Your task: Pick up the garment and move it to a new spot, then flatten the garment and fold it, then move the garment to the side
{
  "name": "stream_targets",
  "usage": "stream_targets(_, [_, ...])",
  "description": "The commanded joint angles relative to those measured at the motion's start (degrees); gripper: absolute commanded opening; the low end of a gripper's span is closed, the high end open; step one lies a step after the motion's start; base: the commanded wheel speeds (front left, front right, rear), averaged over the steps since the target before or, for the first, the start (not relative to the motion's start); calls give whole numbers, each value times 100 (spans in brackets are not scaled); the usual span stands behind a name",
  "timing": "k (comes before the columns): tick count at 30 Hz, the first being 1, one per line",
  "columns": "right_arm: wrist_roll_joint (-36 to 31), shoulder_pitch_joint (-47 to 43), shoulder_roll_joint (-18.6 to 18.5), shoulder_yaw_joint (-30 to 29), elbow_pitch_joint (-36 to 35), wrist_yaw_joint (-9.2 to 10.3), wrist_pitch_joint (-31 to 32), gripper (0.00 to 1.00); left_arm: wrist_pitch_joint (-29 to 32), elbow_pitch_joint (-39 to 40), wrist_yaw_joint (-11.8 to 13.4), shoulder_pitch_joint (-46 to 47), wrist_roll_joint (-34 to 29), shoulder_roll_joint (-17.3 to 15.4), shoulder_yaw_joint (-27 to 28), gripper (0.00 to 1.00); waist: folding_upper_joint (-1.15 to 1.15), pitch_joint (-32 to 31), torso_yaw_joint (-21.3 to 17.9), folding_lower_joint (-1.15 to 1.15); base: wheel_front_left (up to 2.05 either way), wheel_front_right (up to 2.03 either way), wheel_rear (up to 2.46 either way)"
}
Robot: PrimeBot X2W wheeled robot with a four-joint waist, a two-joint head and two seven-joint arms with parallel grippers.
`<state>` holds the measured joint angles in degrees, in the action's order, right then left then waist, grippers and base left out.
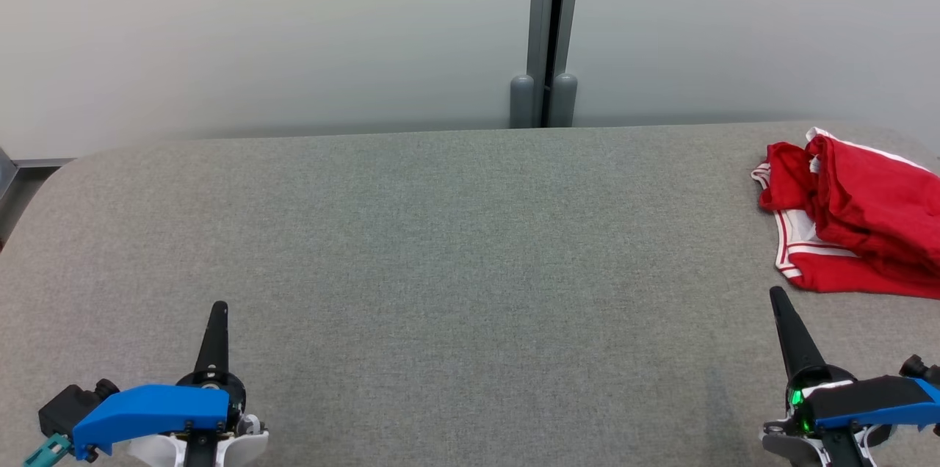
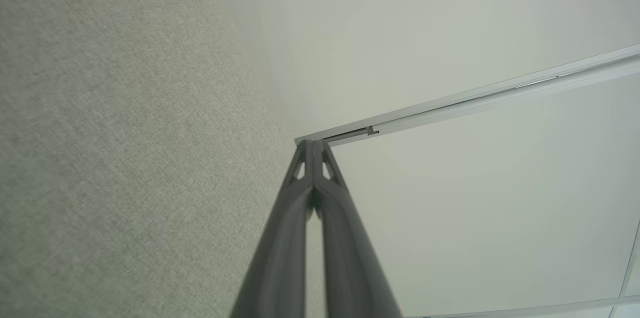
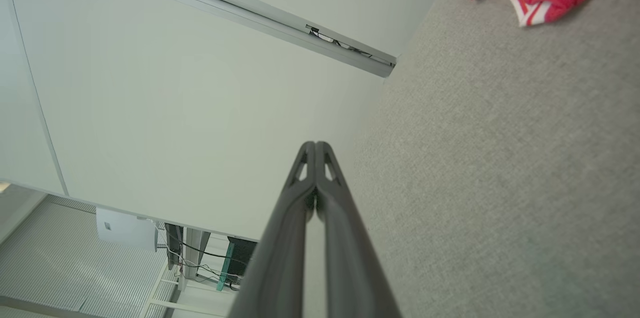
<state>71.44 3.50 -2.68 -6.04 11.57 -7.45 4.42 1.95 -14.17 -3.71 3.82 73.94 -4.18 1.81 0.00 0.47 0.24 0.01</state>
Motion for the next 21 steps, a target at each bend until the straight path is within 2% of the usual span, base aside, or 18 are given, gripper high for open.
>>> stream_targets(1, [220,136,-28,-21,-9,-5,27,0,47,41,-64,136,184,2,83,0,0,-2,-1,0,0,0,0])
stream_targets(21, [1181,234,-31,-41,128,-8,124,0,260,29,-238,209,1031,68,287,0,0,-14,-12,0,0,0,0])
